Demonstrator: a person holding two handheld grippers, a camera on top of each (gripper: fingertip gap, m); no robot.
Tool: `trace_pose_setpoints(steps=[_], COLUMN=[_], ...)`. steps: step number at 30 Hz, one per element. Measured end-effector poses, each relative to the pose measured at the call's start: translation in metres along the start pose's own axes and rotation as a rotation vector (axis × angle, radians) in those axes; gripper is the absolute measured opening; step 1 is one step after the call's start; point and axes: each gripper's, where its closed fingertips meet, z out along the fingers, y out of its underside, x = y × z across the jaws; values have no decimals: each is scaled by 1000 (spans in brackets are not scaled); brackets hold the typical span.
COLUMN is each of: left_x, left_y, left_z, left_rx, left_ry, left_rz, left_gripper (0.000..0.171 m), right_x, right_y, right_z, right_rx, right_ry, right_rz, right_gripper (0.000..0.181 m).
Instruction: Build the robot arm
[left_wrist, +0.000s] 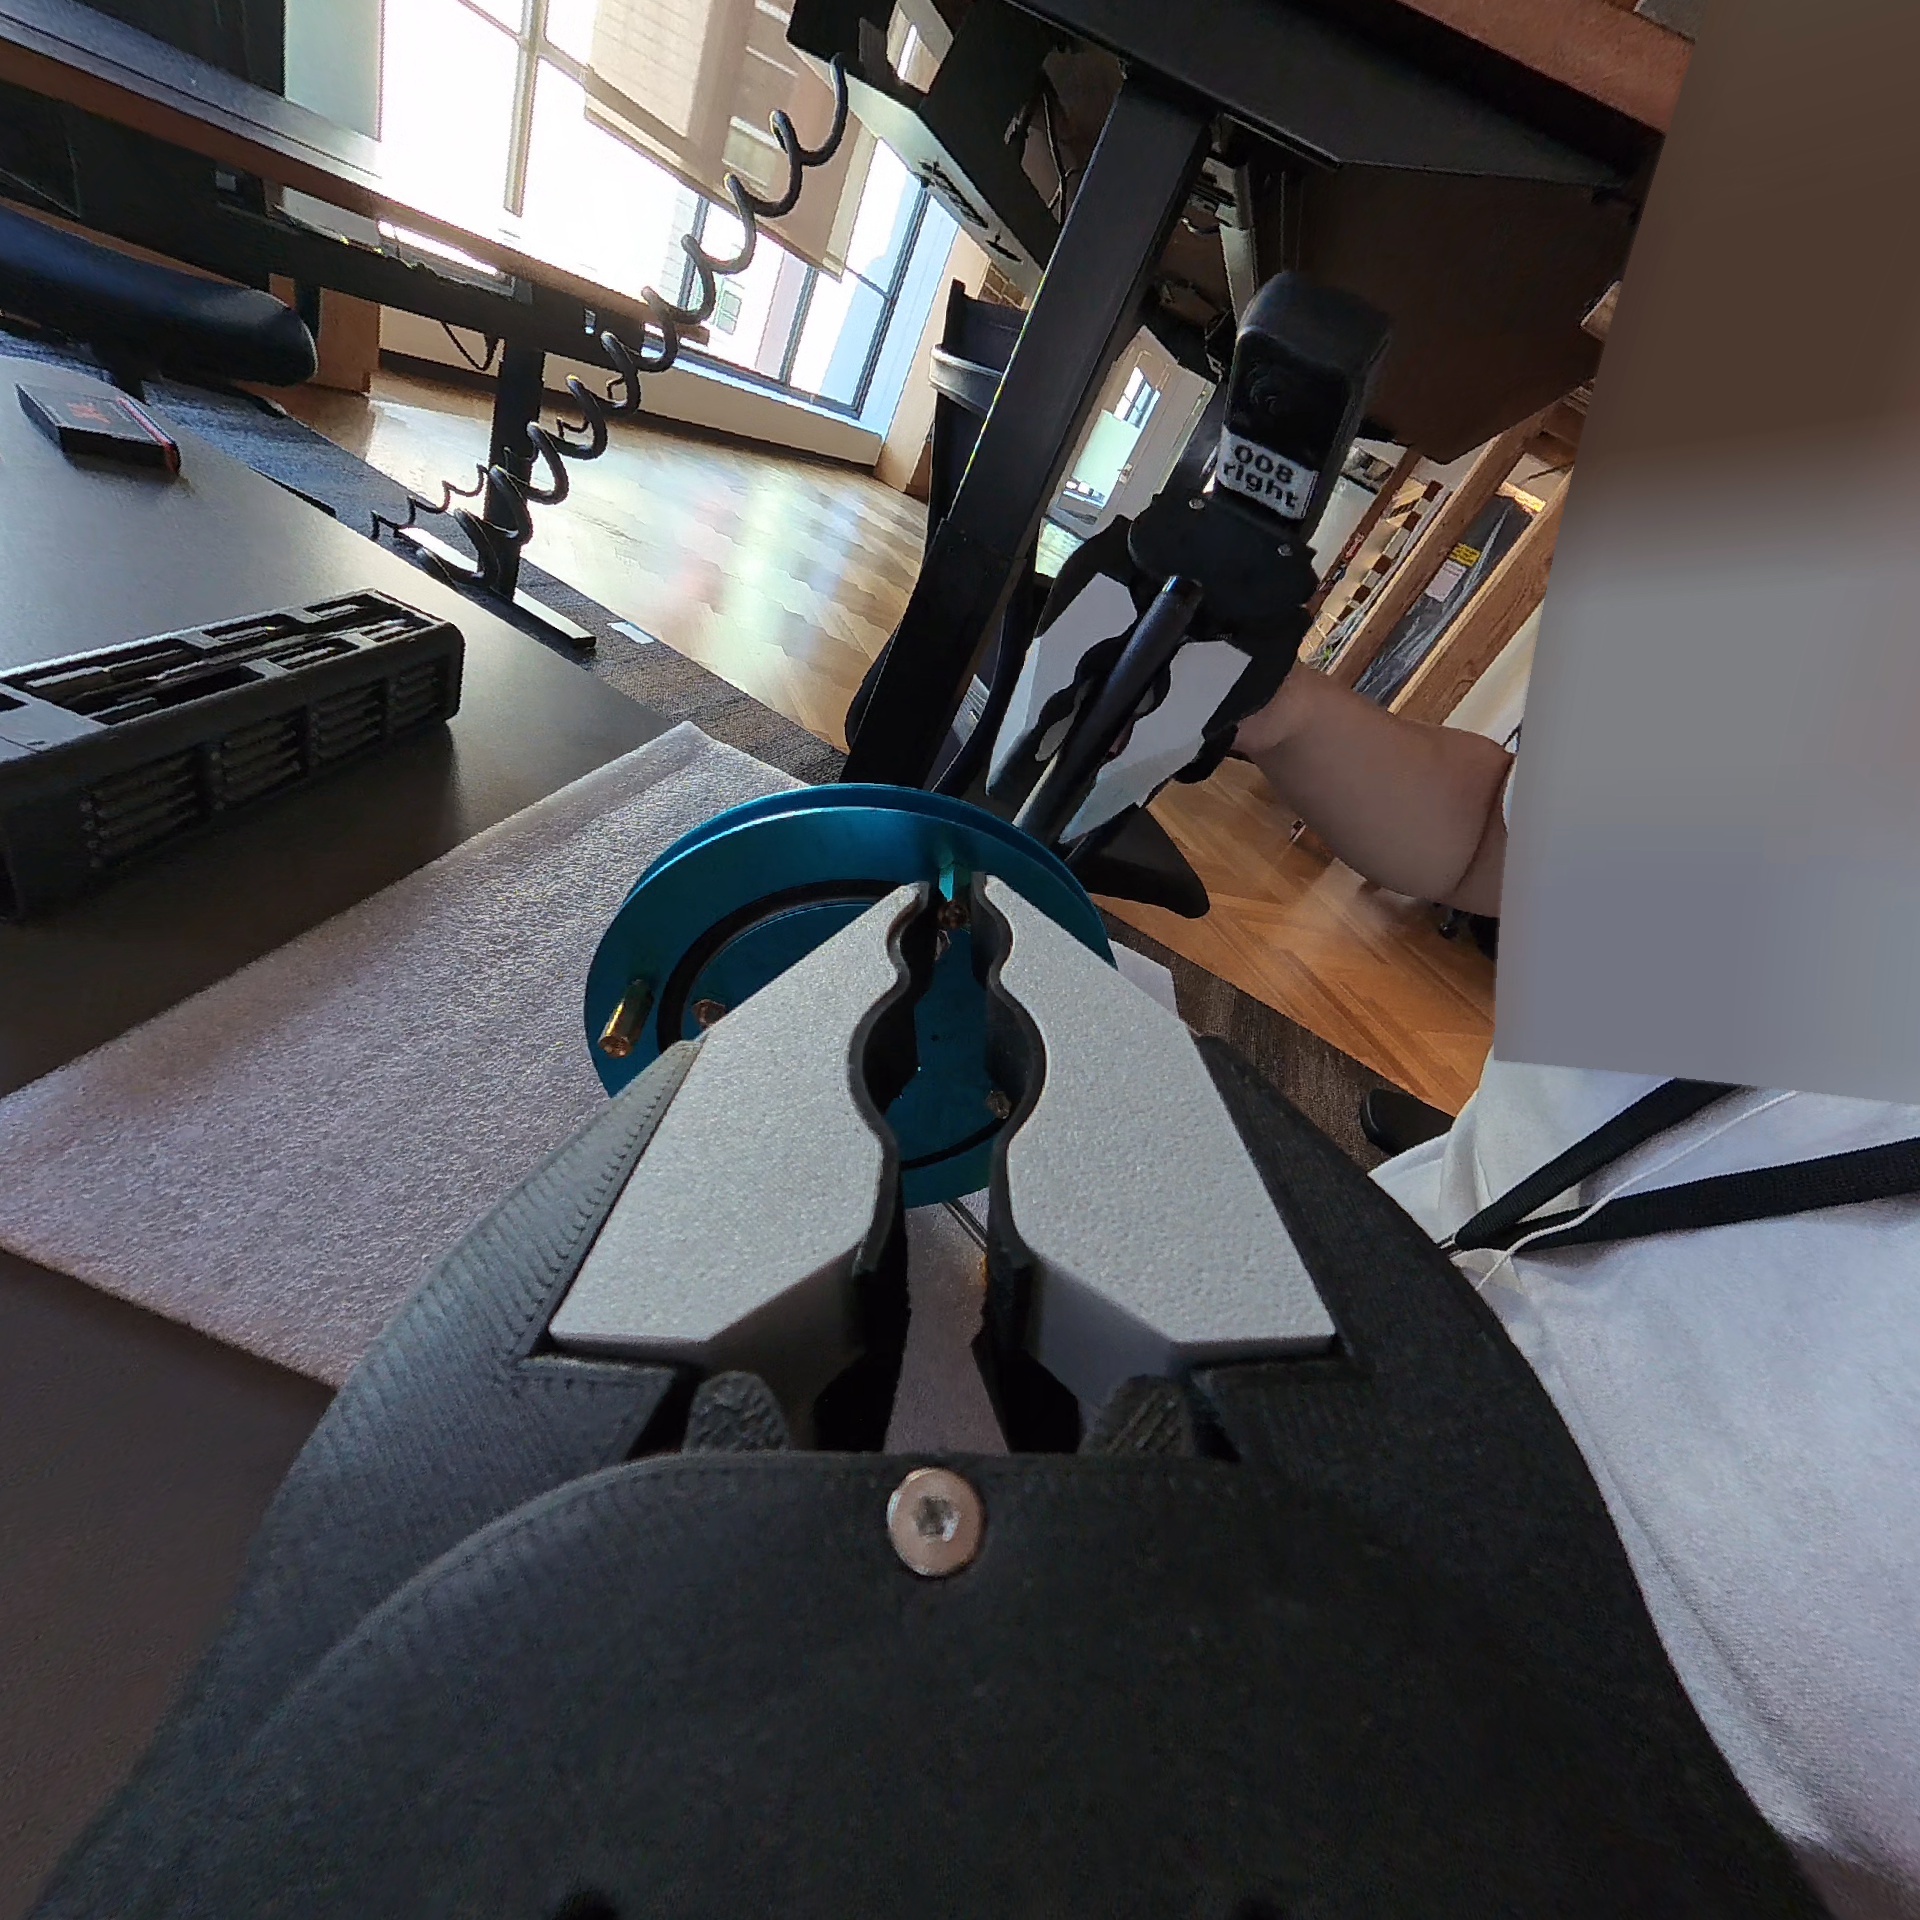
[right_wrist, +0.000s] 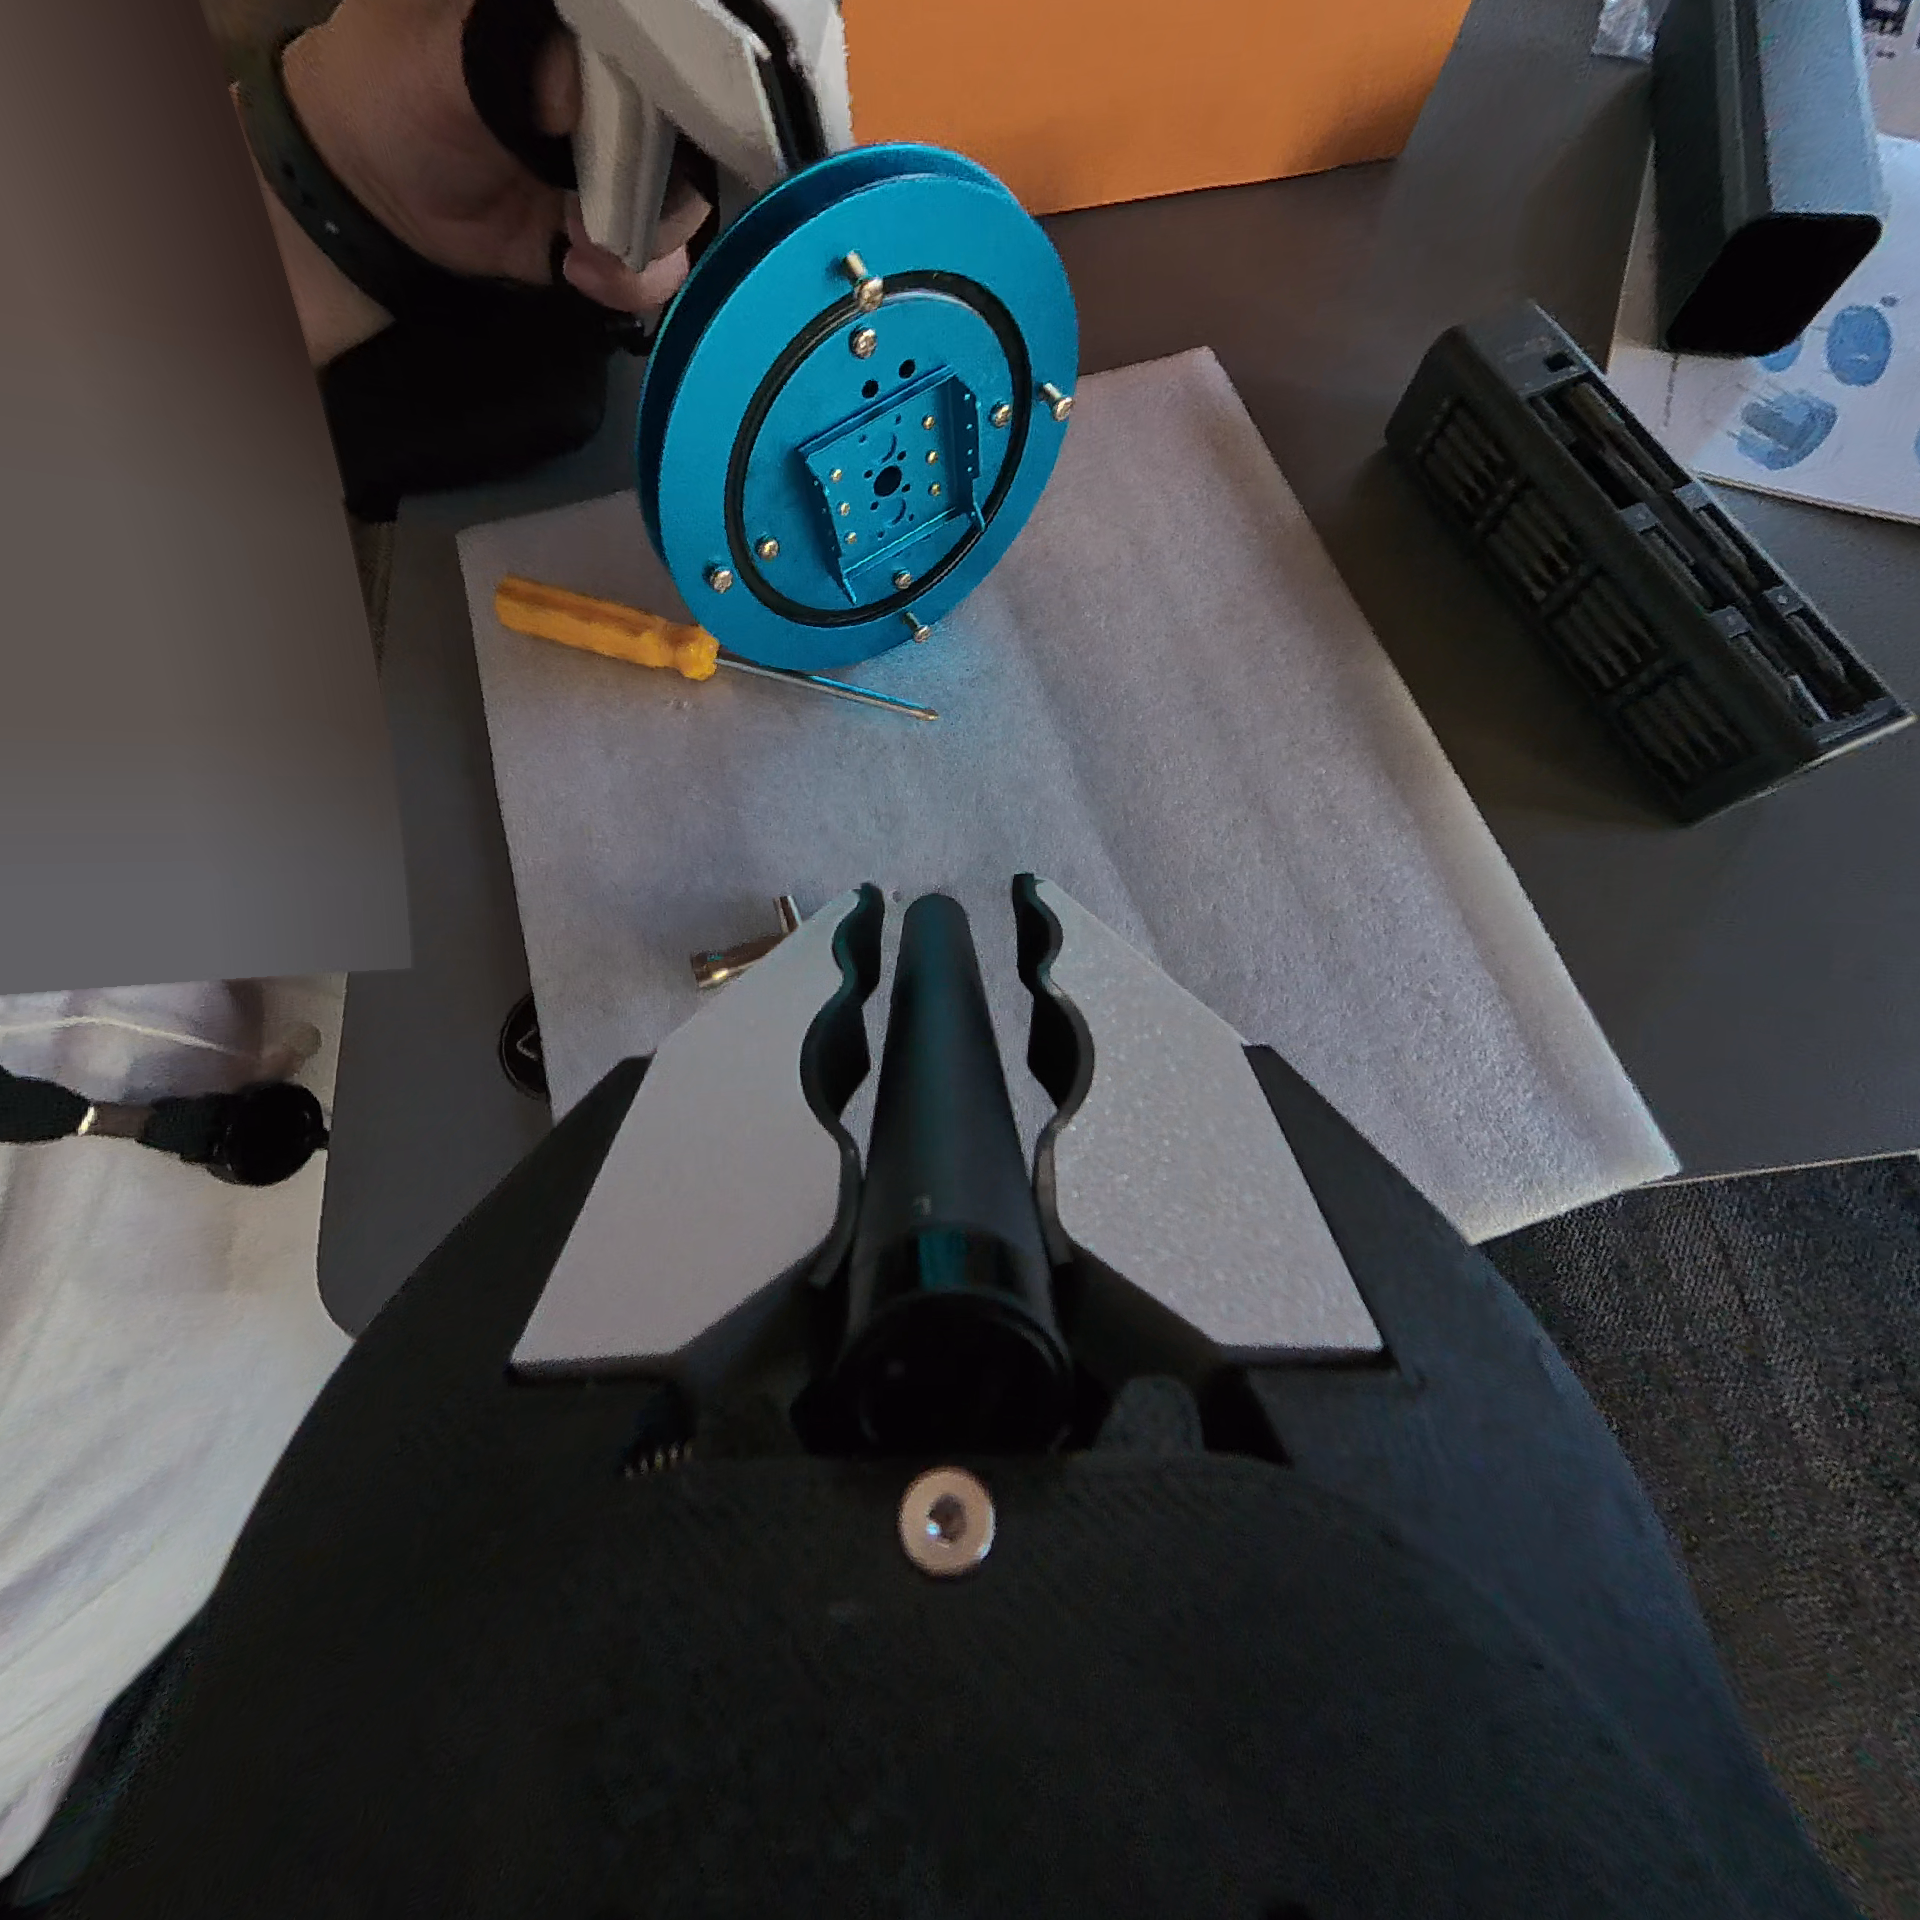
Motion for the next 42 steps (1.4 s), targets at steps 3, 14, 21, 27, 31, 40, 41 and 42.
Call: trace_pose_setpoints(steps=[3, 14, 21, 27, 31, 40, 41, 42], left_x=[0, 0, 0, 1, 1, 1, 1, 1], left_y=[0, 0, 0, 0, 0, 0, 0, 0], left_z=[0, -1, -1, -1, -1, 0, 0, 0], left_rx=[1, 0, -2, -3, -3, -3, -3, -3], left_ry=[-4, -5, -9, -4, -5, -3, -3, -3], left_rz=[3, 9, 15, 13, 15, 10, 10, 10], left_gripper=[4, 4, 4, 4, 4, 4, 4, 4], right_x=[0, 12, 7, -12, -13, -4, -4, -3], right_y=[-16, -46, -24, 3, 8, 15, 17, 19], right_z=[2, 8, 25, 22, 19, 15, 15, 14], right_rx=[87, 414, 212, -10, -31, -65, -80, -101], right_ry=[10, 39, 51, -21, -39, -33, -38, -34], right_rz=[32, 233, 202, 50, 63, 140, 129, 111], right_gripper=[25, 26, 27, 24, 27, 20, 20, 18])
